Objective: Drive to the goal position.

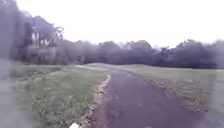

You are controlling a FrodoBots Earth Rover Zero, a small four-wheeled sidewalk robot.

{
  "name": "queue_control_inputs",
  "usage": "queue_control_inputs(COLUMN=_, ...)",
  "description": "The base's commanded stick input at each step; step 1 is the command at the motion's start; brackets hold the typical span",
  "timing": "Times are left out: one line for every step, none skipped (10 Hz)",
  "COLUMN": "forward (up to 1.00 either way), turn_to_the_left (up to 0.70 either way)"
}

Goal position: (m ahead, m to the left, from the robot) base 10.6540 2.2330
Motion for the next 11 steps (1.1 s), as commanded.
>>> queue_control_inputs(forward=0.7, turn_to_the_left=0.0)
queue_control_inputs(forward=0.7, turn_to_the_left=0.0)
queue_control_inputs(forward=0.7, turn_to_the_left=0.0)
queue_control_inputs(forward=0.7, turn_to_the_left=0.0)
queue_control_inputs(forward=0.7, turn_to_the_left=0.0)
queue_control_inputs(forward=0.7, turn_to_the_left=0.0)
queue_control_inputs(forward=0.7, turn_to_the_left=0.0)
queue_control_inputs(forward=0.7, turn_to_the_left=0.0)
queue_control_inputs(forward=0.7, turn_to_the_left=0.0)
queue_control_inputs(forward=0.7, turn_to_the_left=0.0)
queue_control_inputs(forward=0.7, turn_to_the_left=0.0)
